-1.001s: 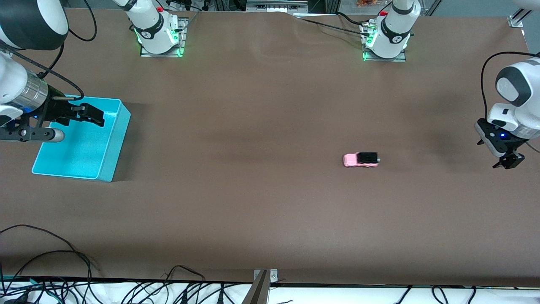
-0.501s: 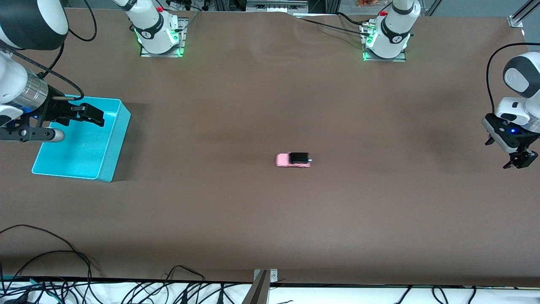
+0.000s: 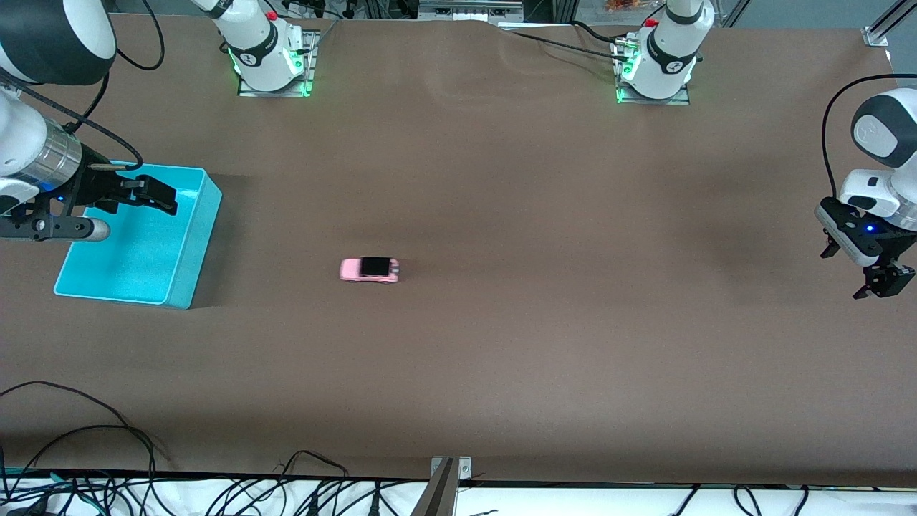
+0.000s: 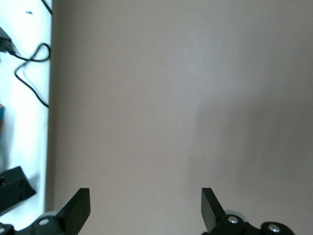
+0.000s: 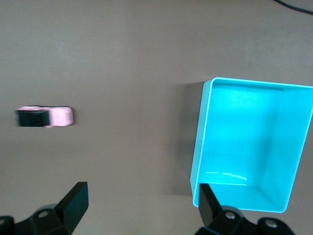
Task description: Wind and store pink jeep toy
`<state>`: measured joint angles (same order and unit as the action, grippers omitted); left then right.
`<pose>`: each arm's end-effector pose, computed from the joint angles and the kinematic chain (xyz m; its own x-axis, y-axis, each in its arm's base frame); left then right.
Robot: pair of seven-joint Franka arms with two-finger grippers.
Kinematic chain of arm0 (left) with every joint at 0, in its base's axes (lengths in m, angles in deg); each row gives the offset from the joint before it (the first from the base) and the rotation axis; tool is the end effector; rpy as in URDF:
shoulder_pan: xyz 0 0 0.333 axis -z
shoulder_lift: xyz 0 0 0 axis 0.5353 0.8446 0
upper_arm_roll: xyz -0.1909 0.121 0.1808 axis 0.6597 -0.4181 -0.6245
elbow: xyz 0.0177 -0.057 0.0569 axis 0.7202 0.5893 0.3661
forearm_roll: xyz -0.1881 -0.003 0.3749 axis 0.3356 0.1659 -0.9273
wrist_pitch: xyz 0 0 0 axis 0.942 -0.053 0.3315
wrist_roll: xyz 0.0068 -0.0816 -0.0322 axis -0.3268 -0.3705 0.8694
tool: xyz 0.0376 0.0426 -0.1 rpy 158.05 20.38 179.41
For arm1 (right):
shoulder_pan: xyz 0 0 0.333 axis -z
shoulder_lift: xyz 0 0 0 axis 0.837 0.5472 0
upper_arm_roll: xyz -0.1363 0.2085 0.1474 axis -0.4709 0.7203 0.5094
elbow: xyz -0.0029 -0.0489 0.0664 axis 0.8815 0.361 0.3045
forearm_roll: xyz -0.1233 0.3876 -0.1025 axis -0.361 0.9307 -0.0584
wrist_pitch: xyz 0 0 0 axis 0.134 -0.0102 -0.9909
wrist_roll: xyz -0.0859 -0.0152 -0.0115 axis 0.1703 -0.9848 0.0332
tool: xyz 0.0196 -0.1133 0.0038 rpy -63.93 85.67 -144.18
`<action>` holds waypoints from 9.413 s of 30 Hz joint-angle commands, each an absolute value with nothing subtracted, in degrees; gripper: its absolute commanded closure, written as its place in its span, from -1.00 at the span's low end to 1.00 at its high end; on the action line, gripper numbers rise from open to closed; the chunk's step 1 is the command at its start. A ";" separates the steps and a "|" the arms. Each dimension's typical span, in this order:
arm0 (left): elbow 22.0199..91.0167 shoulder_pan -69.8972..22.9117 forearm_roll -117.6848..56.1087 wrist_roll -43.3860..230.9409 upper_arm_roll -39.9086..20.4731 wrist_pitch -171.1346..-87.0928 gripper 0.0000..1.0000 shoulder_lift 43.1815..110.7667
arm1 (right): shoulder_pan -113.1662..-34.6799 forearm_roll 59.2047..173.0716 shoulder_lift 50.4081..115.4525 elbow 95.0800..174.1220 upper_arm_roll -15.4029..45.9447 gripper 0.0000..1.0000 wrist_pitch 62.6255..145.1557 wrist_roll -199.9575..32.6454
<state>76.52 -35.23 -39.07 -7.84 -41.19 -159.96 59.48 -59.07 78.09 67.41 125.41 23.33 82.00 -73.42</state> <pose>0.5968 0.1705 0.3464 0.1999 -0.9783 -0.0536 -0.9236 -0.1699 -0.3435 0.6182 0.0489 0.5145 0.9975 -0.0051 -0.0704 -0.0037 -0.9998 0.0194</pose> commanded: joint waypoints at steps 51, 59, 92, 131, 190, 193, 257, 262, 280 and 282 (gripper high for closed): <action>70.28 -34.65 -37.23 17.80 -38.50 -128.67 -1.00 43.27 | -59.11 77.80 73.79 125.14 23.27 -1.00 82.84 -91.43; 63.95 -34.65 -37.41 23.67 -38.33 -119.98 -1.00 42.92 | -58.93 77.71 76.42 125.14 23.27 -1.00 86.61 -115.33; 59.64 -33.16 -41.10 78.43 -33.49 -108.19 -1.00 41.25 | -54.37 77.97 84.96 145.78 23.18 -1.00 114.03 -159.21; 56.30 -33.25 -41.19 87.06 -30.24 -106.08 -1.00 43.53 | -53.66 77.97 81.09 144.75 25.90 0.99 116.08 -167.57; 54.63 -33.33 -41.63 101.92 -17.06 -101.07 -1.00 42.74 | -50.06 81.05 77.57 165.04 5.87 0.58 124.94 -188.05; 54.63 -33.25 -41.63 102.97 -17.06 -101.07 -1.00 42.74 | -50.06 81.57 77.57 164.95 5.87 -0.36 124.94 -187.87; 54.72 -38.08 -41.27 102.36 -18.11 -101.07 -1.00 44.14 | -65.61 77.62 75.29 113.10 15.62 -1.00 76.25 -74.15; 54.72 -38.08 -41.10 102.27 -18.11 -101.07 -1.00 44.15 | -65.88 77.45 73.19 114.58 15.19 -1.00 76.34 -73.97; 54.72 -40.89 -39.78 99.55 -18.20 -101.16 -1.00 44.15 | -65.79 77.53 58.76 136.92 12.81 -1.00 88.47 -74.84; 54.72 -41.33 -39.61 98.67 -18.20 -101.16 -1.00 44.15 | -65.79 77.62 58.85 136.22 12.98 -1.00 88.47 -74.67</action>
<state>56.21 -39.49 -40.22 101.87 -18.42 -102.18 43.56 -65.26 78.27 59.09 136.92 12.45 87.54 -74.79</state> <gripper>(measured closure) 0.000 0.000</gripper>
